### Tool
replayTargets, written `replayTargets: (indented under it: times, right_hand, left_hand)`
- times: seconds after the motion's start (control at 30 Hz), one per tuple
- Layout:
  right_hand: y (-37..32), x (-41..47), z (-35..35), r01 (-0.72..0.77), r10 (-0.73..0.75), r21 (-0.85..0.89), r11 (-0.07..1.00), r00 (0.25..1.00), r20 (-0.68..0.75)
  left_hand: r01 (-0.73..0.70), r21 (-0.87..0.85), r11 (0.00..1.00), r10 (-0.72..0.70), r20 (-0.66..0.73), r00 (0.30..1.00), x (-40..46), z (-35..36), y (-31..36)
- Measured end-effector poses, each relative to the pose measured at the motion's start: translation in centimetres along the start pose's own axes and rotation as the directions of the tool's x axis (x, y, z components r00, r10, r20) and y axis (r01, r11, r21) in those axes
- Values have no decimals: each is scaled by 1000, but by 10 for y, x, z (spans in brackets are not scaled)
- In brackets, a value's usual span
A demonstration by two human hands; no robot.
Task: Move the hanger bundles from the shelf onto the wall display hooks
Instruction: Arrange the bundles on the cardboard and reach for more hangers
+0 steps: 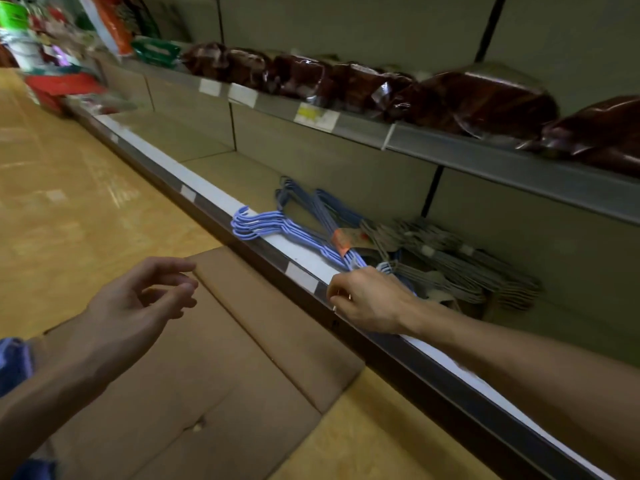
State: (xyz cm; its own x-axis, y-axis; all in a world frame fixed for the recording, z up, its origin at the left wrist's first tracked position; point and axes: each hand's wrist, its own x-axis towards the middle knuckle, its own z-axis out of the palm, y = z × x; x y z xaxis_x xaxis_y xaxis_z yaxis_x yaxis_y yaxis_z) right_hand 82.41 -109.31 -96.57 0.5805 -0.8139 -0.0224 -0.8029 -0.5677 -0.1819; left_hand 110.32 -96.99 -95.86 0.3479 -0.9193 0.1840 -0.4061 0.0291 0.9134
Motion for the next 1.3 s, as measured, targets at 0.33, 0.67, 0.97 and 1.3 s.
replayTargets:
  times: [0.33, 0.67, 0.97, 1.3]
  right_hand:
    - [12, 15, 1, -47, 47, -12, 999, 998, -42]
    - [19, 105, 5, -170, 145, -175, 970, 978, -150]
    - [37, 137, 28, -356, 360, -202, 913, 933, -16]
    - [52, 85, 33, -44, 41, -474, 880, 999, -16]
  left_hand:
    - [32, -55, 998, -31, 22, 999, 1, 24, 11]
    - [91, -92, 992, -91, 4, 996, 11, 27, -23]
    - [156, -101, 983, -151, 50, 987, 19, 50, -65]
    - [159, -194, 968, -134, 134, 982, 49, 119, -51]
